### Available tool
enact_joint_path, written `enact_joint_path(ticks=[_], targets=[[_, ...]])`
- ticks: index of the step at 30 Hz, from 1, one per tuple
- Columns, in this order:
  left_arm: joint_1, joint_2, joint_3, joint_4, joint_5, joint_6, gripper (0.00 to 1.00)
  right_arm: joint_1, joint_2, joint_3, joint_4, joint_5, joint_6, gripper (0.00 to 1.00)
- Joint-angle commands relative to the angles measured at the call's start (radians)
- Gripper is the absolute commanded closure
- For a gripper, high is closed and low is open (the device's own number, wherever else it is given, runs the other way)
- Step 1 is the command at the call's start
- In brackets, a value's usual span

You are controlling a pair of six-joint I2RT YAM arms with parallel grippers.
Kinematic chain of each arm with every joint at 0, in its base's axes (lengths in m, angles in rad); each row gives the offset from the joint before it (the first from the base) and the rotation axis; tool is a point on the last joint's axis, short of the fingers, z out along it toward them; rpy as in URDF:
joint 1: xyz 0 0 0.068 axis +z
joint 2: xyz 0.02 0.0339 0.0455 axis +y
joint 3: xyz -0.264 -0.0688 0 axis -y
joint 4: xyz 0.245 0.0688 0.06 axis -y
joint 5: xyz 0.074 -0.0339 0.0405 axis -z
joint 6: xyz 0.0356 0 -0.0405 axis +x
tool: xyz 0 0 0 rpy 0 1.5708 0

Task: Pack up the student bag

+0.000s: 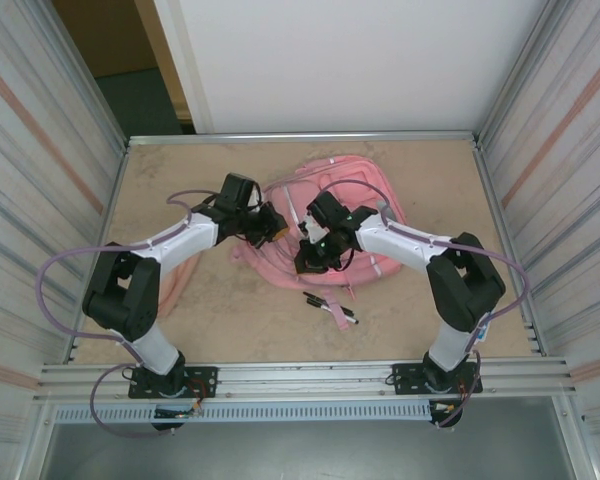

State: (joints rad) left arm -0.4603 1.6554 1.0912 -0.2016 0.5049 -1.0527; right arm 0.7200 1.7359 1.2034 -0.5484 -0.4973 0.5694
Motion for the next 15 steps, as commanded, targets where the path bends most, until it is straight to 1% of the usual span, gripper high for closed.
enact_joint_path(ticks=[1, 2, 4, 6, 7, 9, 11, 15], targets=[[-0.011, -0.022, -0.017, 0.068, 0.019, -0.018, 1.00, 0.013, -0.056, -0.032, 0.031, -0.008, -0.002, 0.84], [-0.011, -0.019, -0.016, 0.071, 0.026, -0.017, 1.00, 0.021, -0.080, -0.048, 0.042, 0.008, -0.011, 0.82], [-0.009, -0.014, -0.009, 0.061, 0.042, -0.003, 1.00, 0.038, -0.155, -0.092, 0.069, 0.061, -0.050, 0.73], [-0.009, -0.013, -0.010, 0.057, 0.052, -0.002, 1.00, 0.032, -0.222, -0.124, 0.066, 0.116, -0.082, 0.66], [-0.009, -0.011, -0.013, 0.060, 0.064, -0.005, 1.00, 0.022, -0.263, -0.139, 0.061, 0.146, -0.094, 0.65], [-0.007, 0.000, -0.010, 0.076, 0.103, -0.008, 1.00, -0.003, -0.324, -0.170, 0.059, 0.179, -0.115, 0.70], [-0.005, 0.017, -0.002, 0.082, 0.136, -0.005, 1.00, -0.033, -0.364, -0.195, 0.066, 0.192, -0.125, 0.71], [-0.009, 0.028, -0.004, 0.081, 0.149, 0.010, 0.99, -0.083, -0.401, -0.197, 0.034, 0.221, -0.130, 0.66]])
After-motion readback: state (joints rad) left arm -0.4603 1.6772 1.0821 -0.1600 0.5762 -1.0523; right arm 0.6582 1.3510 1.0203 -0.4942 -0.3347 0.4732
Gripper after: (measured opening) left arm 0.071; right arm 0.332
